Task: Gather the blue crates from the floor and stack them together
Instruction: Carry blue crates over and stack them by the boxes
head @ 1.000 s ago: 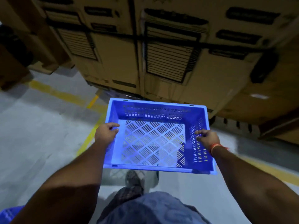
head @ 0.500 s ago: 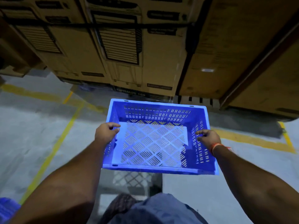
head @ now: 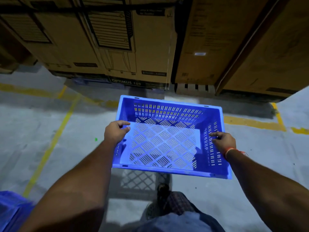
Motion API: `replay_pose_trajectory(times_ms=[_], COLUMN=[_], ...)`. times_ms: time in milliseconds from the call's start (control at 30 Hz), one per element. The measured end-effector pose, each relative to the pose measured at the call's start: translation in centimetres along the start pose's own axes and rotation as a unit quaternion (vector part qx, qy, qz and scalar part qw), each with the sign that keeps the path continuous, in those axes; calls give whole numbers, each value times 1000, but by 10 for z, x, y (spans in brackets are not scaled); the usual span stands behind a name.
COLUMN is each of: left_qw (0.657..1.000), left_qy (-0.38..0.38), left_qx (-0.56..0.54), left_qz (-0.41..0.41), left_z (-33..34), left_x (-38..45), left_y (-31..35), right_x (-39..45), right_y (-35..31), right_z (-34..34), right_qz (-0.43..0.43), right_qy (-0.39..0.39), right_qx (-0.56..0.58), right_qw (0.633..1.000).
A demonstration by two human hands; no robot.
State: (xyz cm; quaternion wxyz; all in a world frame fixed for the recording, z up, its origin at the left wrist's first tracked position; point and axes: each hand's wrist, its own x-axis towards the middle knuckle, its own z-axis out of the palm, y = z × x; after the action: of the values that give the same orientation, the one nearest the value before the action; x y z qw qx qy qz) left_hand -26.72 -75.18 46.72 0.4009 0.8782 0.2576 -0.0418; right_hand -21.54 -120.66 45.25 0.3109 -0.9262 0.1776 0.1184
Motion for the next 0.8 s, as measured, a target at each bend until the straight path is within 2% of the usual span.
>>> replay_pose_trajectory(times_ms=[200, 367, 600, 800], left_qw=[1000, 999, 998, 997], left_qy=[-15, -22, -42, -63], left_qx=[-3, 18, 50, 38], left_qz=[12, 14, -12, -37], left_z=[32, 83, 205, 321], left_x=[-11, 14, 71, 133], left_y=[35, 82, 137, 144], right_x=[2, 47, 183, 315], right_y=[40, 72, 129, 176], right_z=[-28, -56, -76, -72], right_qz=[30, 27, 40, 19], right_qy=[11, 17, -28, -64], right_qx=[27, 37, -6, -55], right_qw=[999, 999, 999, 996])
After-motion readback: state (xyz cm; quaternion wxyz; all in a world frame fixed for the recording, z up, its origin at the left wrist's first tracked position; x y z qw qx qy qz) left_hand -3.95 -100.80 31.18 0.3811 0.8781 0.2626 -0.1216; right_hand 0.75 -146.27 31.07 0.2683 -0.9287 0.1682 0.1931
